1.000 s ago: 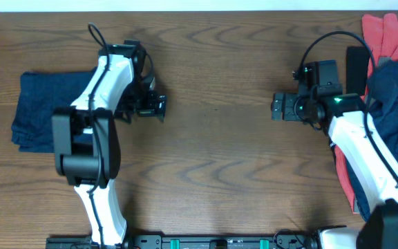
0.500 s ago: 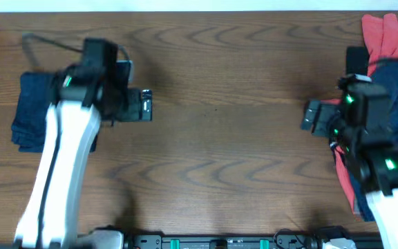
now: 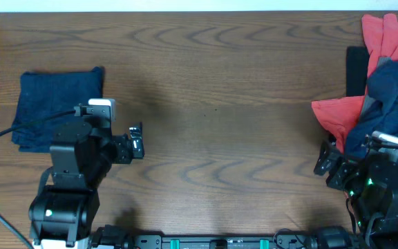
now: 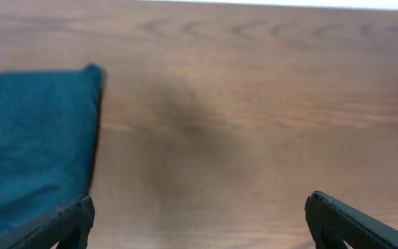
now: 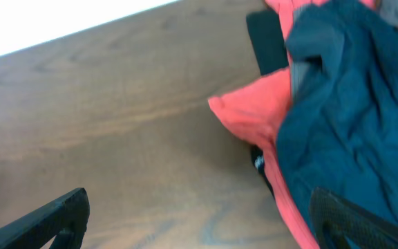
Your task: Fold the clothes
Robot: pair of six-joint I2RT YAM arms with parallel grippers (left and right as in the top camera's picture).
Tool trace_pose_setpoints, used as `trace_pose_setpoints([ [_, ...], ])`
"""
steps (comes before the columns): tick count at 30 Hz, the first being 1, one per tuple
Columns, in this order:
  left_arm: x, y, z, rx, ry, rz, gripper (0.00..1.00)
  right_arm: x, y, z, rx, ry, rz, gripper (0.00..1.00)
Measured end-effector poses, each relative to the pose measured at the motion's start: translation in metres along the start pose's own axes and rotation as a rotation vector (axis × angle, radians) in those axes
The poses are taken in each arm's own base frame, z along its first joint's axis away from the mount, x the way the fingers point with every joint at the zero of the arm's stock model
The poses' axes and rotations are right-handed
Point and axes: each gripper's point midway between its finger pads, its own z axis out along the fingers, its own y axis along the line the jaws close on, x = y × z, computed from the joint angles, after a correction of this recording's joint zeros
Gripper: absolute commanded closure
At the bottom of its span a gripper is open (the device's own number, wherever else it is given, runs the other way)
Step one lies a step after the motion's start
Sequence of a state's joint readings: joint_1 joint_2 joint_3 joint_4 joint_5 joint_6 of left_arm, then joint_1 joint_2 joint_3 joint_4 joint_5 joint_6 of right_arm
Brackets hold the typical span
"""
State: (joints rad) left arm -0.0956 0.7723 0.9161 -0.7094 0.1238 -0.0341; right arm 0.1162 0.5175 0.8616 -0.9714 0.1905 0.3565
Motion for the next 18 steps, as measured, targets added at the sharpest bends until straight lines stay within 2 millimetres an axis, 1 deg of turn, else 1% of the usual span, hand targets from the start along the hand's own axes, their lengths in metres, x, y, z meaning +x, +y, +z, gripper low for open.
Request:
trace_pose_setpoints([
  [2,0.004,0.001,0.003,-0.002,0.017,-0.001,0.02,0.008,-0.001,0.000,0.003,0.030,-0.006,0.01],
  [6,0.005,0.001,0.004,-0.003,0.024,-0.002,0.02,0.019,-0.005,0.000,0.014,0.079,-0.015,0.01],
  [13,0.007,0.001,0.009,-0.005,0.042,-0.003,0.02,0.022,-0.005,-0.001,0.014,0.089,-0.016,0.01],
  [18,0.008,0.002,0.010,-0.005,0.047,-0.004,0.02,0.033,-0.009,-0.002,0.031,0.134,-0.025,0.01],
])
